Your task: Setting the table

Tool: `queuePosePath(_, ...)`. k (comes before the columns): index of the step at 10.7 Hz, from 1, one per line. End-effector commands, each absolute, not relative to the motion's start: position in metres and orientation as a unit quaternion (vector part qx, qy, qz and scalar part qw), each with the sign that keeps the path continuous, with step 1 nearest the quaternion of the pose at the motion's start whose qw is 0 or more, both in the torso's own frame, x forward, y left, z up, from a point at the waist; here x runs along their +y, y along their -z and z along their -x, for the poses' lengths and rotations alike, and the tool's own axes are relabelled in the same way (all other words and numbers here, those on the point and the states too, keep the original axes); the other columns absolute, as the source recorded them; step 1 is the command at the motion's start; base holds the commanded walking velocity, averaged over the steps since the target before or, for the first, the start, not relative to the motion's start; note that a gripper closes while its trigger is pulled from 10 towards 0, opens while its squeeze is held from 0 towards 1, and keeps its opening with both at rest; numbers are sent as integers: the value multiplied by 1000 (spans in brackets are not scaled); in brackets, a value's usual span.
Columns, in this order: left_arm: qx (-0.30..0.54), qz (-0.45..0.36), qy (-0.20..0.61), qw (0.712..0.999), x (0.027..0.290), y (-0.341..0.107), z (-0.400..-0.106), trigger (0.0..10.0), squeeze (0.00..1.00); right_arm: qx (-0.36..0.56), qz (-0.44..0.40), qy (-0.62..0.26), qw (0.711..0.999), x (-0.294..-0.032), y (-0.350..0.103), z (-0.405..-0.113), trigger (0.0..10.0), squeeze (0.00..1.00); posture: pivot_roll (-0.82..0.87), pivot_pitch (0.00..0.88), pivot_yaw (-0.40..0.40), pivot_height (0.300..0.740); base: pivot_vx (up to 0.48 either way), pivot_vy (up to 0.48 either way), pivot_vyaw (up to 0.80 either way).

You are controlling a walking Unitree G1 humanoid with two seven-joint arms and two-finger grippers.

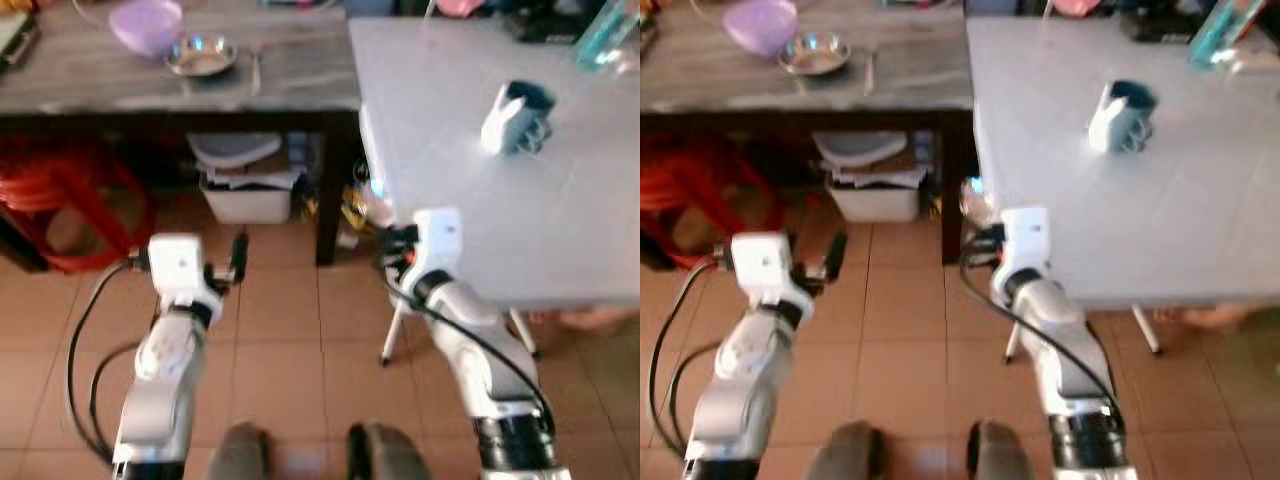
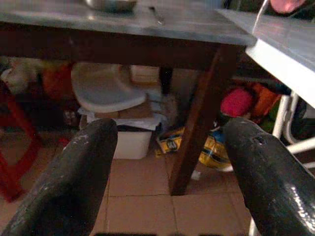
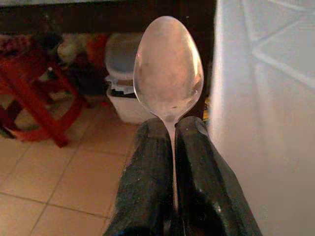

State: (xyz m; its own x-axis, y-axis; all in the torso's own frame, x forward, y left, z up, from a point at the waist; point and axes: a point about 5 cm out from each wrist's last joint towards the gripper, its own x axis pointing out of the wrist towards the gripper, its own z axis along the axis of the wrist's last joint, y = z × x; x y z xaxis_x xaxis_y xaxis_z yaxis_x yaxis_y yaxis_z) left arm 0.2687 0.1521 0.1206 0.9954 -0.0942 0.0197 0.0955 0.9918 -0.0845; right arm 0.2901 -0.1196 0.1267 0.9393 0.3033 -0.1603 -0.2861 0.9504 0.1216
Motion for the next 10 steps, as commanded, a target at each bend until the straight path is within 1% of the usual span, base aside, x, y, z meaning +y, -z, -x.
queuePosePath(1, 1, 39, 32, 999, 161, -116, -266, 10000, 0, 82, -50, -157, 983, -113, -128, -290, 0, 0, -26, 167, -18, 740, 326, 352, 0)
queuePosePath(2, -1, 38, 35, 999, 159, -117, -267, 10000, 0, 76, -51, -153, 984, -114, -128, -289, 0, 0, -28, 165, -17, 740, 368, 307, 0)
queuePosePath(10, -11, 33, 46, 998, 153, -121, -268, 10000, 0, 64, -50, -135, 988, -118, -129, -288, 0, 0, -31, 165, -13, 740, 472, 0, 0)
